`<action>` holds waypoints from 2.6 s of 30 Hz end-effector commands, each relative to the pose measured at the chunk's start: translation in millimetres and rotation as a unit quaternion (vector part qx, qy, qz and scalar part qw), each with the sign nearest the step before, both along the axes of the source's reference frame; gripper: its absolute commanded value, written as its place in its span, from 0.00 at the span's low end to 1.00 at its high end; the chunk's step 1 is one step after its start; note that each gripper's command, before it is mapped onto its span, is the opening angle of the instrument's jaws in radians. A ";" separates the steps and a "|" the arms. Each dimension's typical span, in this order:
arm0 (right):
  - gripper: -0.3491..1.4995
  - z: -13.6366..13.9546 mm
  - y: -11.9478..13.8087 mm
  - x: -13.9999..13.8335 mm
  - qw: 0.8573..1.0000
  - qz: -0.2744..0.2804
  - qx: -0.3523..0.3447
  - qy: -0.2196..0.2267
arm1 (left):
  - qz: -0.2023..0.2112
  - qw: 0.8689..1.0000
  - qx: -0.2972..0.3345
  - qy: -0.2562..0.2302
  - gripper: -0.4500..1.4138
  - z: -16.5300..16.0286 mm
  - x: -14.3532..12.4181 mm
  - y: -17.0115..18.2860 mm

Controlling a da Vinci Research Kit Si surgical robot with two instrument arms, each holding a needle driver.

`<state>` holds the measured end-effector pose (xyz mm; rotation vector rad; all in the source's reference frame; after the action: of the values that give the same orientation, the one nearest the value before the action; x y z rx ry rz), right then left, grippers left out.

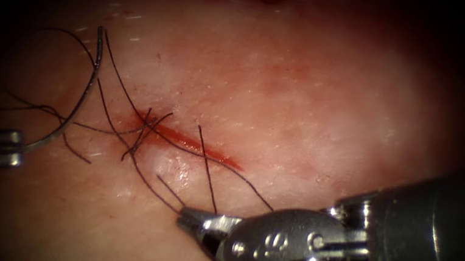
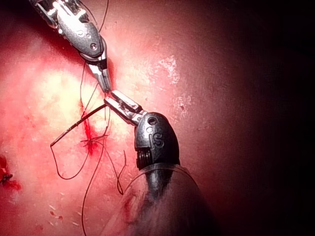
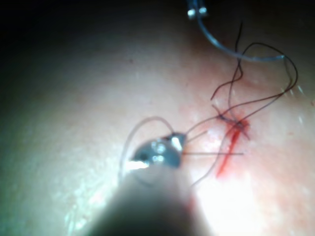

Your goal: Wound Closure

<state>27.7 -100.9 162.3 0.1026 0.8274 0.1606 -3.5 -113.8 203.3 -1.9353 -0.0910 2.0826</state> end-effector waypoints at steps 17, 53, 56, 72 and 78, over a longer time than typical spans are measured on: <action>0.99 -2.1 -2.5 -2.5 0.993 0.115 -0.039 -0.008 | -0.001 1.000 0.003 -0.002 0.00 -0.1 -1.4 -1.6; 0.53 5.9 3.4 4.2 0.999 0.040 -0.029 0.009 | -0.001 1.000 0.003 -0.002 0.00 -0.1 -1.3 -1.6; 0.49 7.6 2.9 4.4 0.999 0.026 -0.037 0.000 | -0.001 1.000 0.003 -0.002 0.00 -0.1 -1.2 -1.6; 0.44 8.0 1.6 5.3 0.998 -0.004 -0.059 -0.006 | 0.000 1.000 0.003 -0.002 0.00 -0.1 -1.1 -1.6; 0.44 7.3 1.1 5.8 0.998 -0.012 -0.066 -0.002 | 0.000 1.000 0.003 -0.002 0.00 -0.1 -1.1 -1.6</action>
<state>32.7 -98.4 169.8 -0.0182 0.8268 0.0827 -3.4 -114.0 203.5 -1.9368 -0.0894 2.0838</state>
